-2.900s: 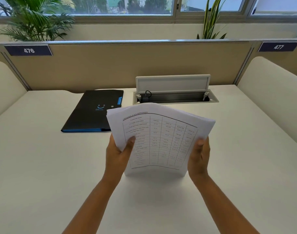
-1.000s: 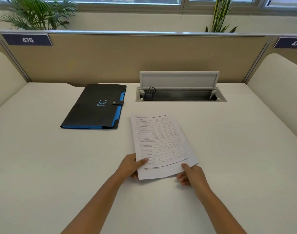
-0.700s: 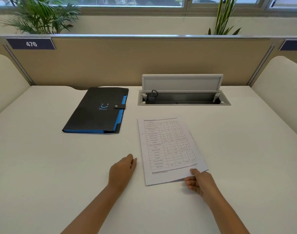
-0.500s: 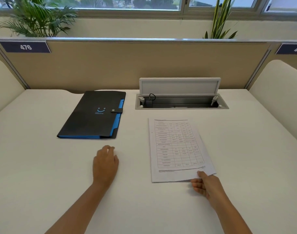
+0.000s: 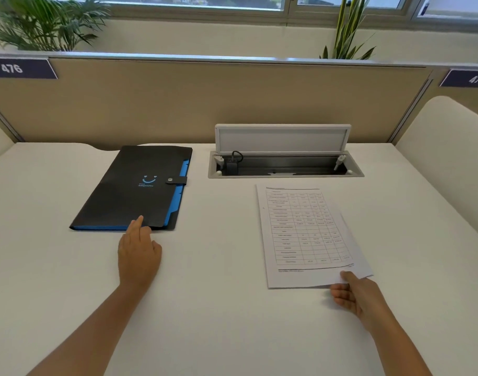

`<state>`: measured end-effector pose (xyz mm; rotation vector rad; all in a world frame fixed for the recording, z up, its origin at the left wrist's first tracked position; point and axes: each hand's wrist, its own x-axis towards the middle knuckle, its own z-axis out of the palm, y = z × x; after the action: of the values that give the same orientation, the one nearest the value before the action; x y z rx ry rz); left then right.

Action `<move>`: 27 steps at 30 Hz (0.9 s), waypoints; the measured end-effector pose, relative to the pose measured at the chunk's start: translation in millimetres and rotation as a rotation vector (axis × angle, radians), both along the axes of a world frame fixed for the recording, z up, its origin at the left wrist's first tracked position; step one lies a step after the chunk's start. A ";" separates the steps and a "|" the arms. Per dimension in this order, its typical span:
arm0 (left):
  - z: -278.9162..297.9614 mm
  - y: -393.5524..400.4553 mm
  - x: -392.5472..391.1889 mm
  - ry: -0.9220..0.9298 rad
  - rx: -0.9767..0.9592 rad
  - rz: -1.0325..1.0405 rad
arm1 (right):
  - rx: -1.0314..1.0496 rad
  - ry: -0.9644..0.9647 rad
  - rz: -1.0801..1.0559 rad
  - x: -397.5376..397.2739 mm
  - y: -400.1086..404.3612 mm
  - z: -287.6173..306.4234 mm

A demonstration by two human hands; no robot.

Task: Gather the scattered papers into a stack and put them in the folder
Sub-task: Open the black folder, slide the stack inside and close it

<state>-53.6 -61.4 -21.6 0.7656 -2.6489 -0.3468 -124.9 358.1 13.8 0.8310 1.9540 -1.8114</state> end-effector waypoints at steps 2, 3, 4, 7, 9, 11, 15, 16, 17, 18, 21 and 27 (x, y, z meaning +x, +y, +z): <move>0.8 -1.1 -1.6 -0.015 -0.036 -0.017 | 0.020 0.001 0.009 0.3 2.9 0.1; 0.7 -1.0 -2.1 -0.030 -0.051 -0.023 | 0.028 0.002 0.016 0.4 3.4 0.3; 0.0 -1.2 -2.5 -0.048 -0.059 -0.024 | 0.037 0.006 0.024 0.5 3.5 0.3; -3.2 -3.0 -4.5 -0.131 -0.050 -0.009 | 0.065 0.030 0.050 1.5 2.6 -0.4; -5.4 -4.2 -5.6 -0.174 -0.051 -0.012 | 0.085 0.027 0.067 3.5 2.3 1.0; -7.0 -4.3 -5.0 -0.188 -0.063 -0.018 | 0.101 0.004 0.086 6.1 3.5 4.4; -8.9 -0.6 1.7 -0.172 -0.086 -0.044 | 0.099 -0.080 0.186 14.6 8.6 9.6; -8.4 2.7 4.7 -0.166 -0.104 -0.073 | 0.112 -0.093 0.214 17.7 9.3 9.7; -7.6 6.7 8.6 -0.152 -0.128 -0.117 | 0.128 -0.100 0.241 20.8 9.0 9.5; -6.6 11.8 13.5 -0.133 -0.155 -0.175 | 0.148 -0.100 0.268 24.0 8.3 9.1; 1.9 33.4 33.2 -0.055 -0.246 -0.339 | 0.196 -0.062 0.324 30.4 5.5 8.1; 9.8 97.5 82.9 0.063 -0.228 -0.585 | 0.223 -0.025 0.374 33.9 6.1 10.1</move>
<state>29.4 36.1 -11.8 -0.1019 -2.7384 -0.2014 -91.0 364.2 23.9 0.5015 2.1510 -1.3822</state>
